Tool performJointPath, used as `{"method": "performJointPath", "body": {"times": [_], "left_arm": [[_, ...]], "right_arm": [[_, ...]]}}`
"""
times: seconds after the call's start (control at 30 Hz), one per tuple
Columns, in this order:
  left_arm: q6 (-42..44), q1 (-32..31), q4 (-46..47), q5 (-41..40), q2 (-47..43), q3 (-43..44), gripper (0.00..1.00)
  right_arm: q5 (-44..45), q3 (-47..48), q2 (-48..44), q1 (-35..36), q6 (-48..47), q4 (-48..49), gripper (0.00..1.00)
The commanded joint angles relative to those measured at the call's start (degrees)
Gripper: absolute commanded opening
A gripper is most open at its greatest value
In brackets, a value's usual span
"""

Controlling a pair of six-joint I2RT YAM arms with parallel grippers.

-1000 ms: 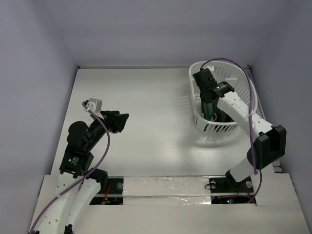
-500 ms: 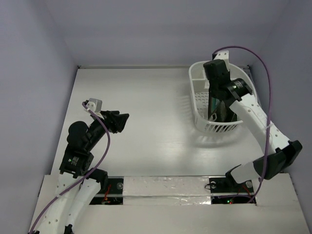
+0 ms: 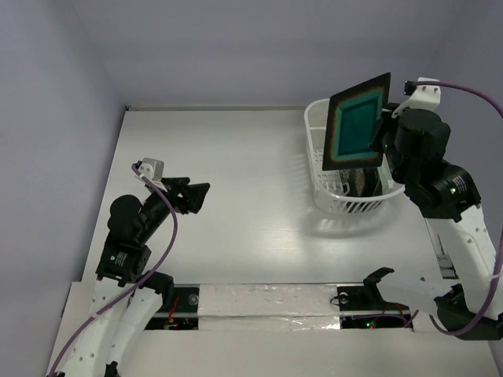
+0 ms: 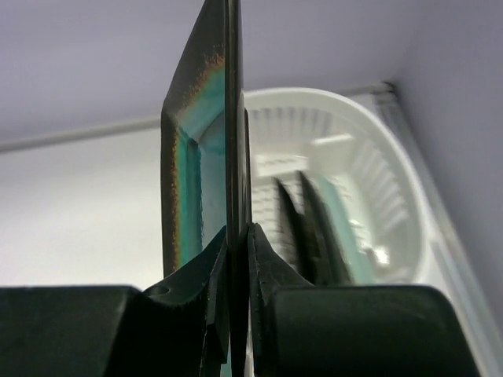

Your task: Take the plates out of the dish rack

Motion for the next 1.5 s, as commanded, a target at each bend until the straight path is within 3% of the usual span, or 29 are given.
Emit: {"method": "performJointPath", "body": {"times": [0.0,0.07,0.2,0.4,0.73,0.9,1.2,1.23,1.37,1.47], "left_arm": [[-0.26,0.68,2.92,0.55,0.07,1.38,0.68],[-0.17,0.68,2.66,0.02,-0.02,1.47,0.72],[-0.26,1.2,1.96,-2.17,-0.37,1.91,0.76],[-0.26,1.2,1.25,-4.38,-1.16,2.26,0.8],[-0.26,1.2,1.43,-3.94,-0.81,2.17,0.79],[-0.26,1.2,1.61,-3.5,-0.72,2.08,0.79],[-0.35,1.2,1.61,-3.23,-0.63,2.08,0.79],[-0.35,1.2,1.69,-3.23,-0.63,2.08,0.79],[-0.34,1.2,1.78,-3.15,-0.72,2.0,0.79],[-0.35,1.2,1.78,-3.15,-0.81,2.0,0.79]], "right_arm": [[-11.44,-3.94,0.39,1.2,8.37,20.98,0.0],[-19.93,-9.28,1.0,1.2,11.37,29.12,0.0],[-28.76,-14.92,6.7,3.56,21.2,41.28,0.0],[-29.39,-13.28,21.26,8.75,27.55,52.63,0.0],[-31.67,-0.97,47.38,12.45,35.64,58.44,0.0],[-34.67,1.49,54.52,12.98,41.78,62.4,0.0],[-33.0,10.9,65.94,15.35,47.33,57.3,0.0],[-33.17,11.42,67.52,15.35,47.94,56.95,0.03],[-35.37,10.56,69.55,15.88,49.18,57.39,0.37],[-35.81,8.8,69.3,15.88,49.53,57.92,0.54]]}}
